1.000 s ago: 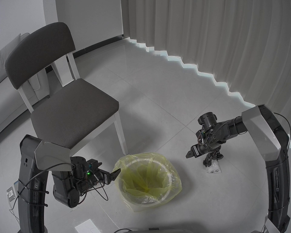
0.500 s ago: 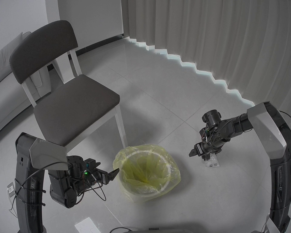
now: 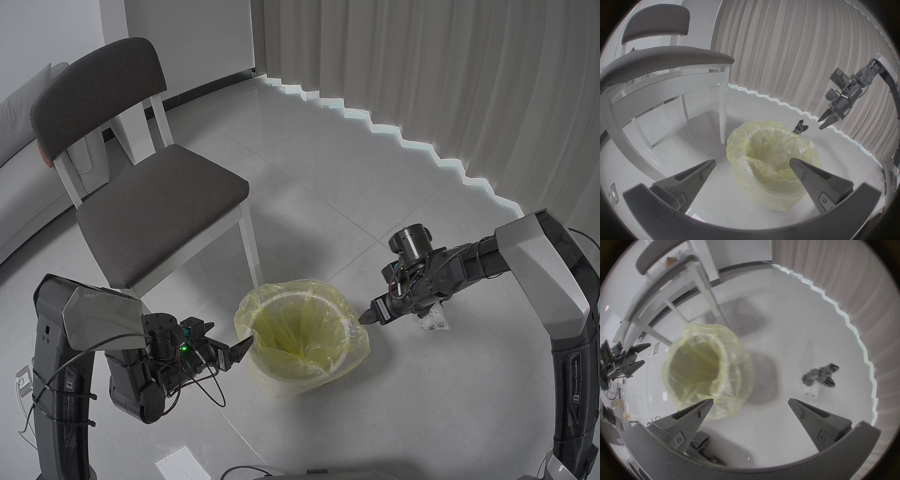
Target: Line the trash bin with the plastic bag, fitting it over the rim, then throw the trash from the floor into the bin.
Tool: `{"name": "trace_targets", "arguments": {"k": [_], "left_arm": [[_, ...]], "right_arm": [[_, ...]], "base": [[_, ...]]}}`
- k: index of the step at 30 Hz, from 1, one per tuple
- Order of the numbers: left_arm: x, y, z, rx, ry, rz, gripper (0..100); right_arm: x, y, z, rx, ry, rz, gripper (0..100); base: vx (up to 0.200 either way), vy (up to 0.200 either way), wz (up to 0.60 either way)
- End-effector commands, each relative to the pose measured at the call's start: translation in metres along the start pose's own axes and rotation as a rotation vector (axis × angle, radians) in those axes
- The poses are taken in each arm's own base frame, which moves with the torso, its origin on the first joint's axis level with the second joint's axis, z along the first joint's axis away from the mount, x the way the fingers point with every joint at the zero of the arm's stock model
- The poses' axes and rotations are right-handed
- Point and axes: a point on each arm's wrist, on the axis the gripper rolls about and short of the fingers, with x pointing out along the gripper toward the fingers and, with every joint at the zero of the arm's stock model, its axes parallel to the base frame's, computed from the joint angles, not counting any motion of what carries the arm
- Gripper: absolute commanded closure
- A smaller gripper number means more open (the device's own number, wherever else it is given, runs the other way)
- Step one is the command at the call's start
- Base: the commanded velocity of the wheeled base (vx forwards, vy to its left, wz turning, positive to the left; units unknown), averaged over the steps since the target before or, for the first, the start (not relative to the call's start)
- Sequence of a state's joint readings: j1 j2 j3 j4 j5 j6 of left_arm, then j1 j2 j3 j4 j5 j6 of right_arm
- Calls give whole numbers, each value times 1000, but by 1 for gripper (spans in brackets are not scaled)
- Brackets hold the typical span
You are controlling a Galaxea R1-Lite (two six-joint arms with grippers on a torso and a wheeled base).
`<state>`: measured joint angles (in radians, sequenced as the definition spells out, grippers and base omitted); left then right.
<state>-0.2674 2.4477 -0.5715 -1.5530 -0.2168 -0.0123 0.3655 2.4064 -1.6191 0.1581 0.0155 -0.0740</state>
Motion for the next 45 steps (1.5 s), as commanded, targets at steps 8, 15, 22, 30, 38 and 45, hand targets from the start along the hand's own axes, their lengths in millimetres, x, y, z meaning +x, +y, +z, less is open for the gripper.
{"name": "trace_targets", "arguments": {"k": [8,15,22,30,38,45], "left_arm": [[-4,-3,8,6,-29,9,0],[-14,-2,12,-6,-25,7,0],[-14,-3,12,-7,-24,11,0],[-30,-10,14,-10,0,-23,0],[-27,-9,12,4,0,-22,0],[-37,-11,22,-7,-19,-36,0]], "right_arm": [[10,39,15,-56,-90,44,0],[23,-44,1,52,-49,-61,0],[44,-124,-17,149,-39,-154,0],[52,-160,-22,218,-26,-187,0],[40,-154,-23,240,-14,-181,0],[22,-147,-16,232,-28,-178,0]], "base": [[0,0,0],[0,0,0],[0,0,0],[0,0,0],[0,0,0],[0,0,0]]}}
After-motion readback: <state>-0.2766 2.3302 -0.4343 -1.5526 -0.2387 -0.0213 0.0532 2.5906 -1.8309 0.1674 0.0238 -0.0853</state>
